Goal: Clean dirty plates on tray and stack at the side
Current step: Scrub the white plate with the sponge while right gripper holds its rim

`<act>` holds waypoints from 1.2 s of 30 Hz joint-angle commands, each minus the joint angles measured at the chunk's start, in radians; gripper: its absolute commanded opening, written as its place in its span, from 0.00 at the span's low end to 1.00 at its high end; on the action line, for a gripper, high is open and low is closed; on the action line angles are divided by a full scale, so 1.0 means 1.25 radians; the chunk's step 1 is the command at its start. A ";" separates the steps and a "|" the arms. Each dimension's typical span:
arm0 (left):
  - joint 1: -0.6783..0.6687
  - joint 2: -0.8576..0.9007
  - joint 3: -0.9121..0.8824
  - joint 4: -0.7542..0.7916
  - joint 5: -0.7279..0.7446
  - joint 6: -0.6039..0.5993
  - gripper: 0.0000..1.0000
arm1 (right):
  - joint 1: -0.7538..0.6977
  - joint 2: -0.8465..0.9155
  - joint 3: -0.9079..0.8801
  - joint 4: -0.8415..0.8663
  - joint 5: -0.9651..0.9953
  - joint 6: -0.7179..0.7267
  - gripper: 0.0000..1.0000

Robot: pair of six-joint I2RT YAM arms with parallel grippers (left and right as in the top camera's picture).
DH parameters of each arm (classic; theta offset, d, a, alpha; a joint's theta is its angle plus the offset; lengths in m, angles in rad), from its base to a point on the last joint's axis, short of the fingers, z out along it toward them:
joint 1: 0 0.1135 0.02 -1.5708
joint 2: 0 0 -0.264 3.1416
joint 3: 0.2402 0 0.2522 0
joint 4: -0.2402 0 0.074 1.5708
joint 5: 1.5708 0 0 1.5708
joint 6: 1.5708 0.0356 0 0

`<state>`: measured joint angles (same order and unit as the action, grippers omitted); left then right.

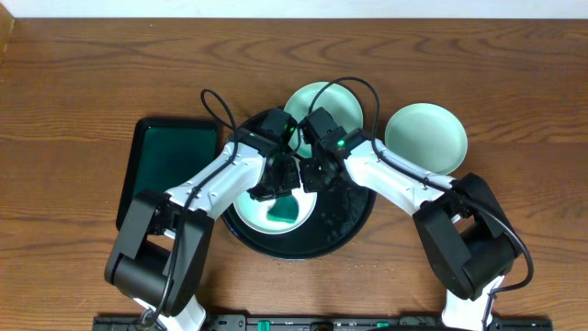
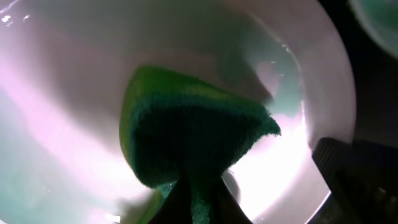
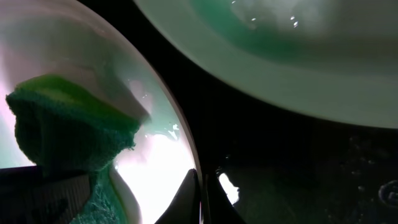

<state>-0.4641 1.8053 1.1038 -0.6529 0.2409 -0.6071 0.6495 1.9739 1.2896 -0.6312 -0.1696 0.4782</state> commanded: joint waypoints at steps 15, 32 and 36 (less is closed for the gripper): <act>0.144 0.019 -0.010 -0.088 -0.097 -0.051 0.07 | 0.004 0.007 0.016 0.003 -0.012 -0.003 0.01; 0.114 0.019 -0.012 -0.104 -0.206 -0.055 0.07 | 0.004 0.007 0.016 0.004 -0.013 -0.004 0.01; 0.101 0.019 -0.012 -0.042 0.046 0.034 0.07 | 0.004 0.007 0.016 0.006 -0.013 -0.003 0.01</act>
<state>-0.3355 1.8027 1.1179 -0.7280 0.1146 -0.6304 0.6529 1.9739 1.2896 -0.6270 -0.1833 0.4782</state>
